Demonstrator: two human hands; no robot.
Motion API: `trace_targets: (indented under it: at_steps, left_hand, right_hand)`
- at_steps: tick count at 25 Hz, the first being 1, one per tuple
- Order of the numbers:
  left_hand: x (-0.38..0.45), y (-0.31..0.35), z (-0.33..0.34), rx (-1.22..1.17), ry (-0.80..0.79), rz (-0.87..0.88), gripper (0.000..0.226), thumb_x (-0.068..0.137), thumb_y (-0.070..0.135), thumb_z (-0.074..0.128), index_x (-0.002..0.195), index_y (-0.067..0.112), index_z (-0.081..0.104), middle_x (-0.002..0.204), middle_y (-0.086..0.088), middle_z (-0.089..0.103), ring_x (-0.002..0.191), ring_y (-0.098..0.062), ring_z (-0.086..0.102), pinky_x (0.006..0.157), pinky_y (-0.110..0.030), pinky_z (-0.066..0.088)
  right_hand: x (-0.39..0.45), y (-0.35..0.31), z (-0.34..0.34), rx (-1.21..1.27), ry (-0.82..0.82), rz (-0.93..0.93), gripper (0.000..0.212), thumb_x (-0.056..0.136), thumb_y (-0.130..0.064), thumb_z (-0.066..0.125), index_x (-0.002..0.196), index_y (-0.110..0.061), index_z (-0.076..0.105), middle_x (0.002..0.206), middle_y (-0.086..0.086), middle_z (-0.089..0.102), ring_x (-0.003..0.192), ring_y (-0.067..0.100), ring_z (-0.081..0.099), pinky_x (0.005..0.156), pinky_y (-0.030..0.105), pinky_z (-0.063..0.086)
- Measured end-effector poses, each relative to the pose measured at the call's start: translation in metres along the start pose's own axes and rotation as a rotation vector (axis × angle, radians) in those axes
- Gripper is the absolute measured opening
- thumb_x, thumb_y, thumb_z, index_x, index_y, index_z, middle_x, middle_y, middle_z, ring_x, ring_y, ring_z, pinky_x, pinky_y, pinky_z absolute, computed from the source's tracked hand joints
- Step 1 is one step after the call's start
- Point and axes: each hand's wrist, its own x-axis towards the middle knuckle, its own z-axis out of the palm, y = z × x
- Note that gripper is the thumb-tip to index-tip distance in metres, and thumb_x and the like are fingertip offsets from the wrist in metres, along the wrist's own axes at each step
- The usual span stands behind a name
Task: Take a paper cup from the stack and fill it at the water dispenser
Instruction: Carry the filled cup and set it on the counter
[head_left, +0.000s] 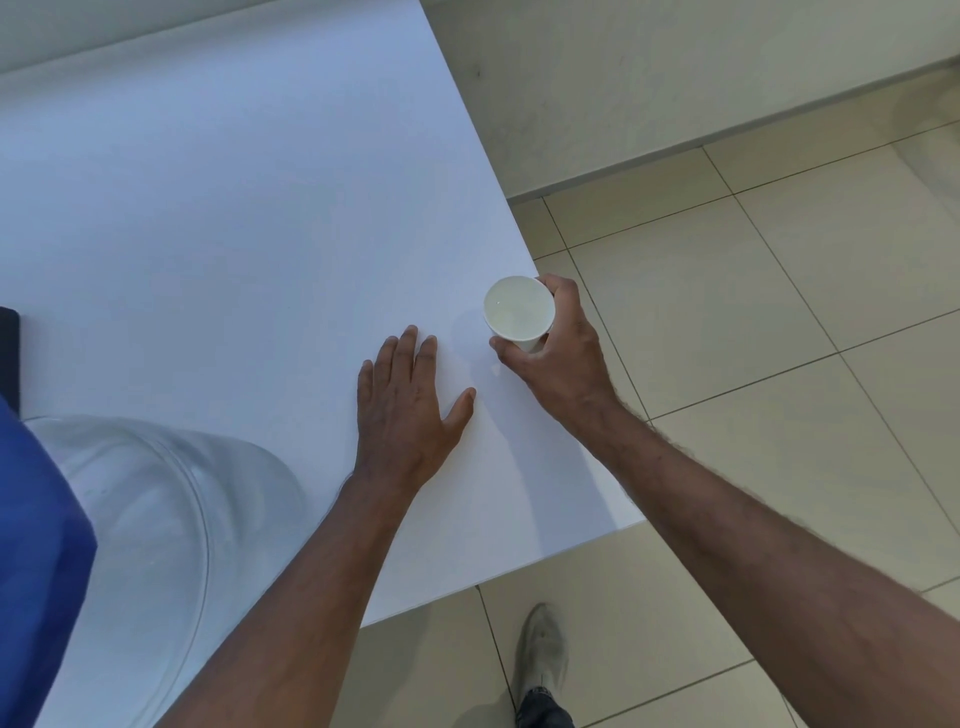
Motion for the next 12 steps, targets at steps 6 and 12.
trace_targets:
  at_steps: [6, 12]
  left_hand:
    - [-0.0004, -0.0006, -0.0001, 0.013, -0.008, -0.002, 0.084, 0.093, 0.065, 0.029, 0.161, 0.016, 0.024, 0.173, -0.007, 0.016, 0.160, -0.027, 0.011, 0.130, -0.050, 0.010]
    - [0.0007, -0.0017, 0.0030, 0.031, -0.007, 0.005, 0.084, 0.094, 0.065, 0.027, 0.162, 0.017, 0.022, 0.173, -0.007, 0.015, 0.160, -0.027, 0.010, 0.130, -0.050, 0.010]
  right_hand:
    - [-0.0005, -0.0012, -0.0005, -0.011, -0.002, 0.002, 0.071, 0.080, -0.030, 0.086, 0.137, -0.026, 0.044, 0.122, -0.005, 0.064, 0.106, 0.022, 0.063, 0.079, 0.029, 0.048]
    - [0.0014, -0.0009, -0.0012, -0.027, -0.009, 0.005, 0.071, 0.080, -0.031, 0.086, 0.138, -0.025, 0.044, 0.124, -0.004, 0.065, 0.107, 0.024, 0.063, 0.080, 0.030, 0.050]
